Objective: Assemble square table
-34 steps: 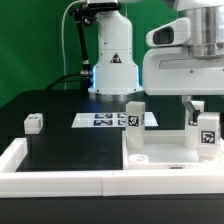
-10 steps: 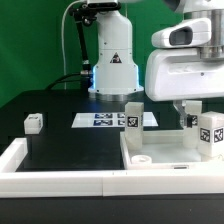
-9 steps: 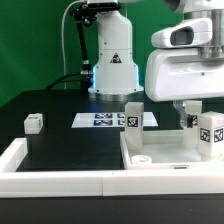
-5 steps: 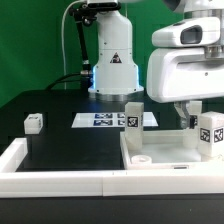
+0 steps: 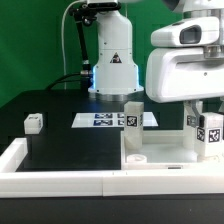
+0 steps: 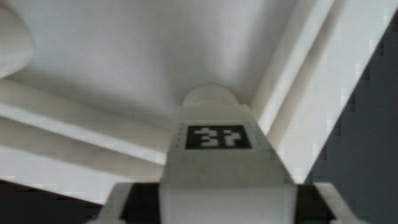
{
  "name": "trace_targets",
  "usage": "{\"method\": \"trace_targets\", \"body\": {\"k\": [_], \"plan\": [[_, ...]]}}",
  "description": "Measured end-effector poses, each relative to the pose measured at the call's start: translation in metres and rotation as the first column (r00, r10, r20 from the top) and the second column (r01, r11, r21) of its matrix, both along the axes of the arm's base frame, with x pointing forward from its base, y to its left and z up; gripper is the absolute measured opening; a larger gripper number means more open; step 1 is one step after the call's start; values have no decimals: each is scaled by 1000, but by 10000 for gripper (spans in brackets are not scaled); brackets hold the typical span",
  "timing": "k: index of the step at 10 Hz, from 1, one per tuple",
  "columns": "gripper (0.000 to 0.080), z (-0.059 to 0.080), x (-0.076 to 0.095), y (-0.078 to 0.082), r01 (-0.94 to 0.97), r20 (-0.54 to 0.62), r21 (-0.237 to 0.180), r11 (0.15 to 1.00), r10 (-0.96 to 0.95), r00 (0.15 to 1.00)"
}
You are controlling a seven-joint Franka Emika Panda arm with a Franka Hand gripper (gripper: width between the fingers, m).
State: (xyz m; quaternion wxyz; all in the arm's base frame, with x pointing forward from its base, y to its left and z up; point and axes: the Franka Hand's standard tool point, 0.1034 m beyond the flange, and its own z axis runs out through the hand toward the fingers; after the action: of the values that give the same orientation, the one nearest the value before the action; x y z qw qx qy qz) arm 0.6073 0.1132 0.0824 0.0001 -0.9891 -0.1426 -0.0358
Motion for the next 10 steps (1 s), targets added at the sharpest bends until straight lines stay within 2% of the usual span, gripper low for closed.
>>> {"method": "trace_targets", "body": {"k": [2, 5, 7, 8, 10], "plan": [[293, 0, 0, 0, 56, -1, 4, 998, -56, 998], [293, 0, 0, 1, 286, -7, 21, 958, -286, 958], [294, -1, -1, 2, 490, -20, 41, 871, -489, 872], [294, -1, -1, 2, 579, -34, 63, 813, -578, 815], [294, -2, -2, 6, 727, -50, 74, 682, -726, 686]]}}
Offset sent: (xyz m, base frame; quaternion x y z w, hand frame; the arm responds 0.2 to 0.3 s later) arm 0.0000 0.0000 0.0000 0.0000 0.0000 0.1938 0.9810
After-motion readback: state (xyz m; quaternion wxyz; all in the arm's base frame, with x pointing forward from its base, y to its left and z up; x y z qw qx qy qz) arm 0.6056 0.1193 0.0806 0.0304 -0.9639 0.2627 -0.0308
